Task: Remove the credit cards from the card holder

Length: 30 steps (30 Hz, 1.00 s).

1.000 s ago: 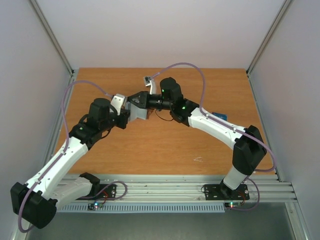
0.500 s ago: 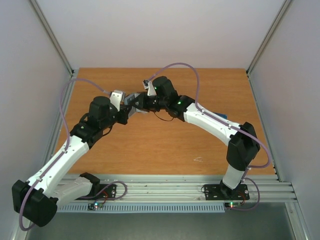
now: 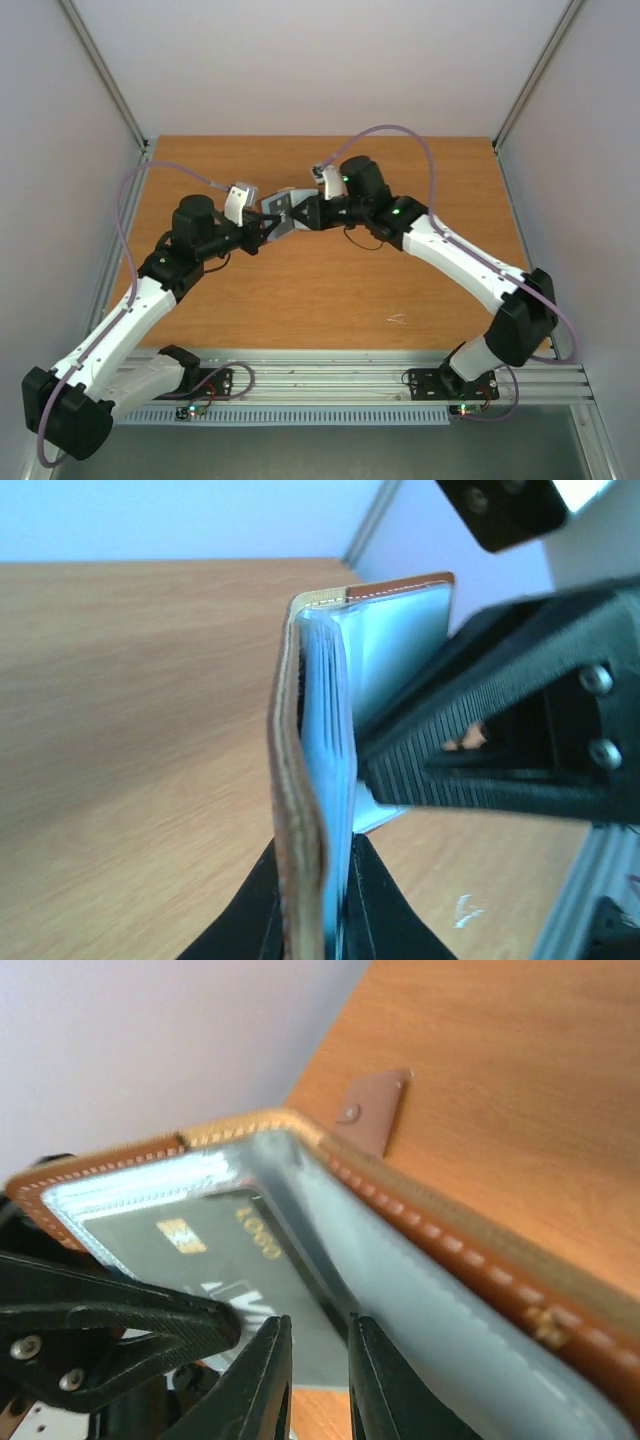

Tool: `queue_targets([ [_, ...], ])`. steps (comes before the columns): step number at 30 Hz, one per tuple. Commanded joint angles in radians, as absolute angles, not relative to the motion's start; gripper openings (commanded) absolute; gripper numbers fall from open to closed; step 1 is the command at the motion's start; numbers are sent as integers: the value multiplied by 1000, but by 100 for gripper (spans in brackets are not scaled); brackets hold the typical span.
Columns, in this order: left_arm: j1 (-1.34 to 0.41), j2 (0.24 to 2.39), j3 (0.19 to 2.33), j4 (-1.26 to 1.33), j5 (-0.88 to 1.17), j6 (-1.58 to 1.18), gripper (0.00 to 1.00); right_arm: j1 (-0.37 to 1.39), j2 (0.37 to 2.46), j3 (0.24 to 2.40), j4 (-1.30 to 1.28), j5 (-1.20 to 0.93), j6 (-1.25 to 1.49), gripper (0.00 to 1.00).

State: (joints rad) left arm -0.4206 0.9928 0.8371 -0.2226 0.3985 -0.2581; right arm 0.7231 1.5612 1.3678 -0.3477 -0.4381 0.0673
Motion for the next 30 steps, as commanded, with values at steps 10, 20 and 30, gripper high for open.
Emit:
queue_targets([
  [10,-408,941,775,291,936,-391,0,614,1369,1372,-504,-764,-251,23],
  [20,-393,952,762,434,1061,-474,0,614,1328,1397,-546,-906,-293,19],
  [30,-397,954,764,417,1063,-460,0,635,1334,1402,-499,-933,-287,3],
])
